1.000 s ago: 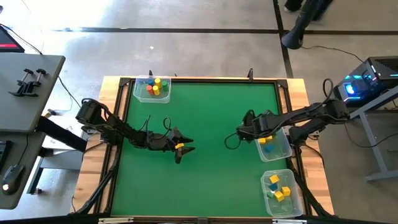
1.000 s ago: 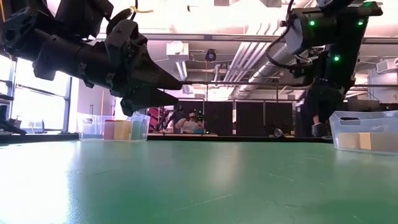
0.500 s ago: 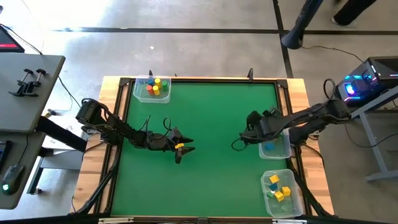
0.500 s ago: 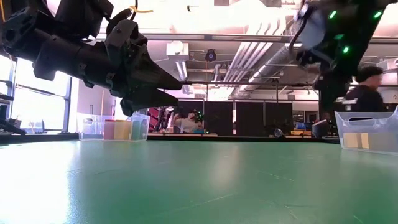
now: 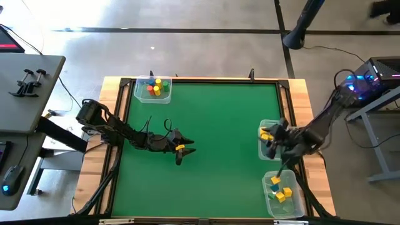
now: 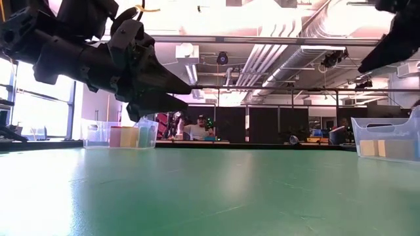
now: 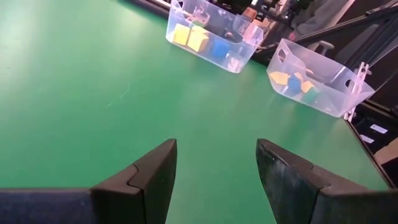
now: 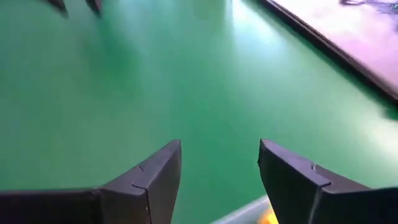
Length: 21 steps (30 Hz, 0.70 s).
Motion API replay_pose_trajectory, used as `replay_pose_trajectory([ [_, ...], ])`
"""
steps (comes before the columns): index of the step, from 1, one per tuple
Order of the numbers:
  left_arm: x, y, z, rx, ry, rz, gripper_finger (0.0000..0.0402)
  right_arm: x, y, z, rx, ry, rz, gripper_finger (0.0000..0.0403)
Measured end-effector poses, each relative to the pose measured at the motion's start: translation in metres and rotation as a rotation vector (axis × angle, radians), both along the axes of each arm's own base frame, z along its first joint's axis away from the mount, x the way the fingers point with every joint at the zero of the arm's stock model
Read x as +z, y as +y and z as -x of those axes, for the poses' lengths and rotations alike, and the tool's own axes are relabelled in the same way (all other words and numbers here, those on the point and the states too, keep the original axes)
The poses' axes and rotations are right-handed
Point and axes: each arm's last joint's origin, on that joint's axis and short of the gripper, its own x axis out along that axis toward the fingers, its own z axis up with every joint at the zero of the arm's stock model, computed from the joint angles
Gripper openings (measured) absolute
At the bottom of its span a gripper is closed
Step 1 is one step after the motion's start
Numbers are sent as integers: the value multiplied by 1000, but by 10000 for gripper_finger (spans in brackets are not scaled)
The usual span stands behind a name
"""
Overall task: Sort blocks by size
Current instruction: Return to Home Position
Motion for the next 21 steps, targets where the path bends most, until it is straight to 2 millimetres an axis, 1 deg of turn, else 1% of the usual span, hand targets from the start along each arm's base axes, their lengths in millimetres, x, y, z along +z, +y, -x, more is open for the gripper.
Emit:
replay_pose_trajectory([
  [2, 1, 1, 0, 0, -6, -12, 207, -8, -11, 11, 4, -104, -63, 204],
  [5, 3, 4, -2, 4, -26, -5, 207, -19, -25, 22, 30, -238, -146, 204],
  [9, 6, 10, -3, -10, -38, 9, 207, -24, -35, 27, 129, -396, -161, 204],
  [12, 11, 16, -3, -17, -59, 19, 207, -25, -40, 30, 244, -495, -155, 204],
  [16, 20, 24, -3, -29, -85, 9, 207, -28, -45, 34, 366, -594, -130, 204],
  [21, 33, 33, 0, -41, -130, -26, 207, -26, -49, 30, 431, -604, -88, 204],
])
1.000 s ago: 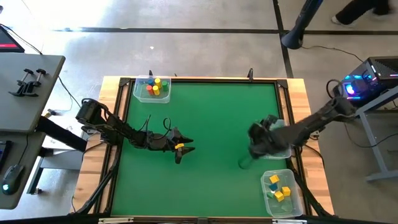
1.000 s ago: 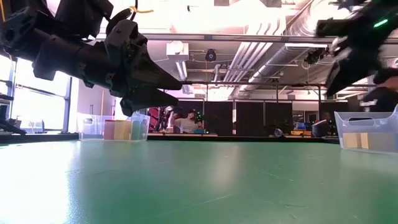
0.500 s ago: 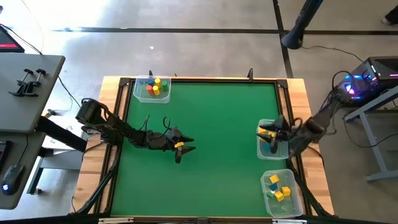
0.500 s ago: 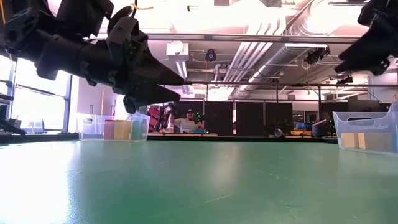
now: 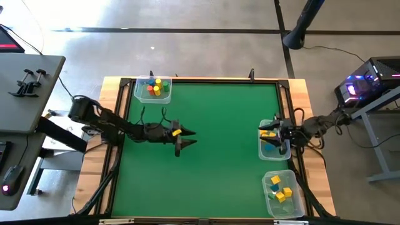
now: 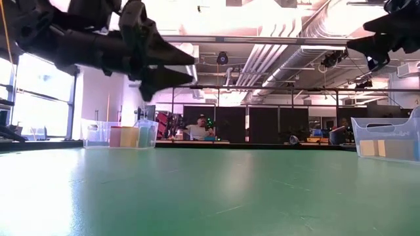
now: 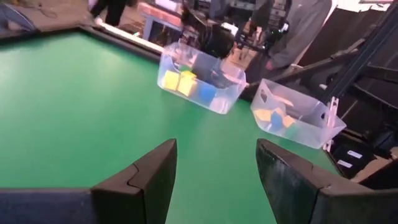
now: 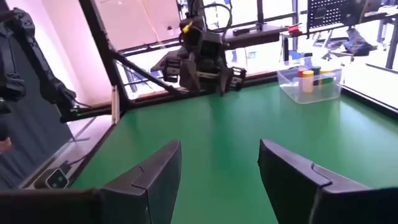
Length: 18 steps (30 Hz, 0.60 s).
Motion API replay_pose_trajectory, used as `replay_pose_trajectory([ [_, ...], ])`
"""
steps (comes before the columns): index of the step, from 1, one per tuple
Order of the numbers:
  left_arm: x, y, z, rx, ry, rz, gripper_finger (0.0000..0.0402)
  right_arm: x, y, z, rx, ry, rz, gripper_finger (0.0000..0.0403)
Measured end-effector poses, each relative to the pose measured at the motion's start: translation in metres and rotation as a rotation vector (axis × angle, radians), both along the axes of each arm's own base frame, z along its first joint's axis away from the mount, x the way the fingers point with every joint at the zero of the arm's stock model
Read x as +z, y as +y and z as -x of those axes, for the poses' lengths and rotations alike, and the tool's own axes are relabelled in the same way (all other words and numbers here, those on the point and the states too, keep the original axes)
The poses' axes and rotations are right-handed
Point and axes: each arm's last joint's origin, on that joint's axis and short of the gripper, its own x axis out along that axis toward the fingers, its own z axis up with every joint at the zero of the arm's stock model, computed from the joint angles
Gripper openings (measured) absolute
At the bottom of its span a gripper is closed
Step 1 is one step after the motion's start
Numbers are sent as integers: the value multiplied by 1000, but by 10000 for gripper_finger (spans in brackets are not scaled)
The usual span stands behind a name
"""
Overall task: Sort blocks by size
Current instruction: Return to Home Position
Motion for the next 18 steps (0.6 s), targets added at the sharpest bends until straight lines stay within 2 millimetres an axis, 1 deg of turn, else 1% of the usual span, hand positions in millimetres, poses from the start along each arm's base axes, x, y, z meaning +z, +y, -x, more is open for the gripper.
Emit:
replay_pose_trajectory([
  [3, 10, 10, 9, 28, -39, -26, 207, 1, -3, -2, 1, -9, 5, 204],
  [5, 15, 18, 20, 54, -59, -42, 207, 0, -4, -5, 16, -41, -5, 204],
  [7, 19, 26, 32, 71, -86, -52, 207, -8, -4, -9, 56, -61, -26, 204],
  [10, 16, 38, 58, 115, -100, -51, 207, -23, -4, -16, 90, -70, -67, 204],
  [14, 4, 46, 91, 158, -112, -46, 207, -40, -7, -22, 63, -92, -87, 204],
  [16, -2, 47, 104, 158, -118, -47, 207, -40, -7, -23, 70, -105, -86, 204],
  [18, -5, 47, 113, 157, -129, -50, 207, -38, -8, -23, 77, -126, -89, 204],
])
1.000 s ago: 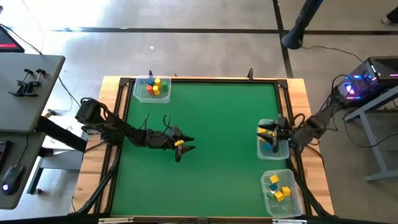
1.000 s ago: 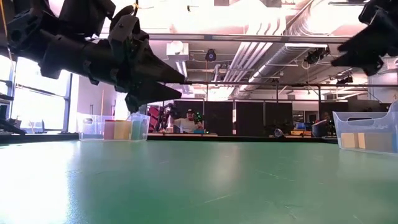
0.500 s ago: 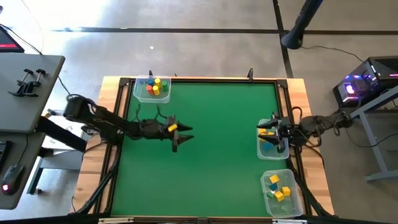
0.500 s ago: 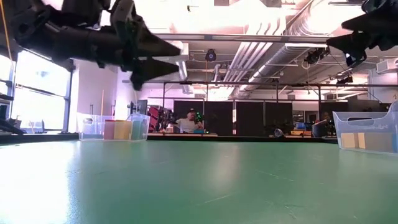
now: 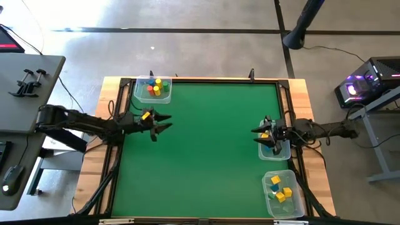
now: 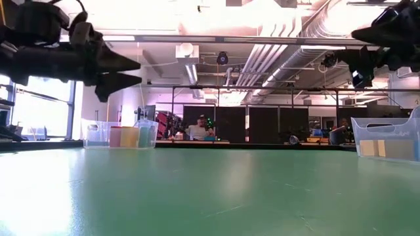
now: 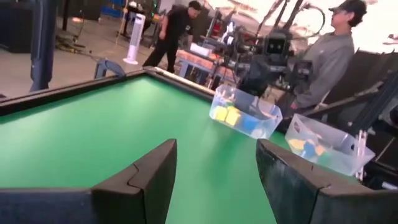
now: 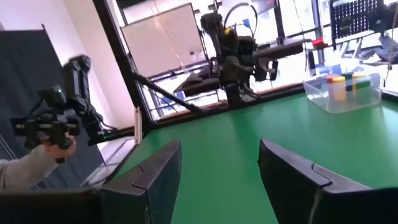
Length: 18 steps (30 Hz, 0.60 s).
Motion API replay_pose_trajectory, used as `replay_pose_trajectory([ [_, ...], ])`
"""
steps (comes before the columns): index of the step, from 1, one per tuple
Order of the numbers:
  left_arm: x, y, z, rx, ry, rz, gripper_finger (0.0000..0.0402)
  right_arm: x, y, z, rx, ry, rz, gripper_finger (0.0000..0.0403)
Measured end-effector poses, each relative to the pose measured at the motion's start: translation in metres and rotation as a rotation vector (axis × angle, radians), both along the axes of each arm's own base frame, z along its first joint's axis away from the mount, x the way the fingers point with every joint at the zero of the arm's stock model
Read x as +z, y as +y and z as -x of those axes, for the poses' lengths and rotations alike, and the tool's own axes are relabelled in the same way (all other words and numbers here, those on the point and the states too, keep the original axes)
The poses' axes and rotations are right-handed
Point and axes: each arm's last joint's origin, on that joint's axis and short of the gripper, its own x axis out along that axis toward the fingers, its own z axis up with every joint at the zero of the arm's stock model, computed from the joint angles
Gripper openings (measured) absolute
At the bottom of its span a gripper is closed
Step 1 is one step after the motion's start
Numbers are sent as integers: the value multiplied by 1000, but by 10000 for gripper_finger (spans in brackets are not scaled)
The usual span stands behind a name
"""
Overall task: Sort blocks by size
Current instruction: Return to Home Position
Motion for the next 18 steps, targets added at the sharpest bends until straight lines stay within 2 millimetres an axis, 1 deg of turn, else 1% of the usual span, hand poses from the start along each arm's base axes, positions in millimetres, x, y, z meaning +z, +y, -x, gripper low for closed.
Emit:
replay_pose_trajectory([
  [3, 4, -1, 3, -20, 8, -53, 207, 1, -1, 0, -12, -11, -6, 204],
  [8, 15, -4, 9, -103, -56, -195, 207, -1, -3, -1, -68, 15, -46, 204],
  [10, 17, -5, 11, -111, -51, -231, 207, -2, -4, -1, -73, 25, -46, 204],
  [16, 12, -6, 22, -117, 42, -214, 207, -3, -4, -1, -73, 33, -64, 204],
  [18, 13, -6, 27, -117, 48, -208, 207, -3, -4, -1, -73, 33, -64, 204],
])
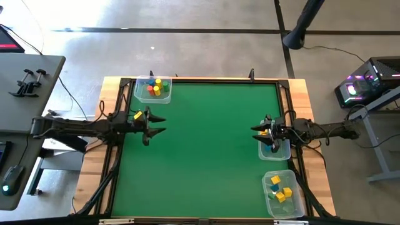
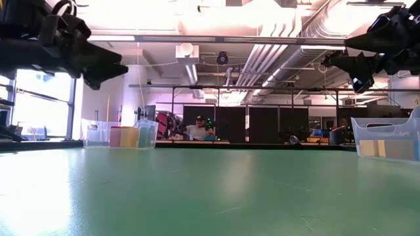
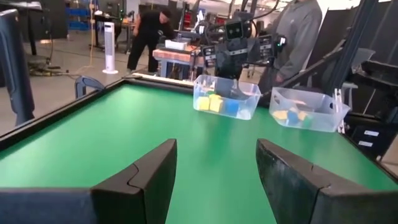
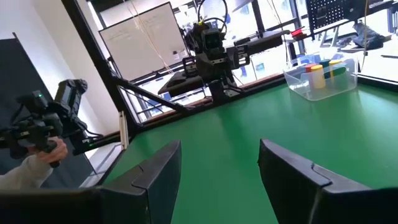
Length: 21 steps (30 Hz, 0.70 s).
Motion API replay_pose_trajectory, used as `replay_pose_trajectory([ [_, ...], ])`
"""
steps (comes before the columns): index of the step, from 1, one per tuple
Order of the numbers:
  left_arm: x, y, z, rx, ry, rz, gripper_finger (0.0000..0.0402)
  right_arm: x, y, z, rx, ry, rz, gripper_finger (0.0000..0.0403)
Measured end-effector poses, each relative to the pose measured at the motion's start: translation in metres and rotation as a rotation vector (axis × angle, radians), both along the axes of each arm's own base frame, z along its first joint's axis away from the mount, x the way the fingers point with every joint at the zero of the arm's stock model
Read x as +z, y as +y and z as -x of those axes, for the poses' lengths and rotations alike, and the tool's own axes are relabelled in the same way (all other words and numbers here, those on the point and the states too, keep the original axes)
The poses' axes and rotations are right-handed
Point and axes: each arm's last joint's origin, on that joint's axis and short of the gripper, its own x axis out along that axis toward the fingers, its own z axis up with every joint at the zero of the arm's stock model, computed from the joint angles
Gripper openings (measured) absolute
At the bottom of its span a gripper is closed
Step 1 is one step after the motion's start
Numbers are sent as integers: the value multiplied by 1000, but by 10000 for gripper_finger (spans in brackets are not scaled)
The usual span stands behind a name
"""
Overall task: Sort blocks by size
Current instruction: Return to Home Position
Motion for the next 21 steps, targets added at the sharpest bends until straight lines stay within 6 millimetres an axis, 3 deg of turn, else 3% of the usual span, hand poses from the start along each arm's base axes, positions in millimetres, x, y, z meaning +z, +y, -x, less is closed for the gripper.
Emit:
replay_pose_trajectory([
  [14, 4, -4, 30, 2, -36, -39, 207, 0, 0, 0, -2, 0, 22, 204],
  [21, 4, -7, 34, -54, -50, -113, 207, 0, 0, 0, -2, 1, 22, 204],
])
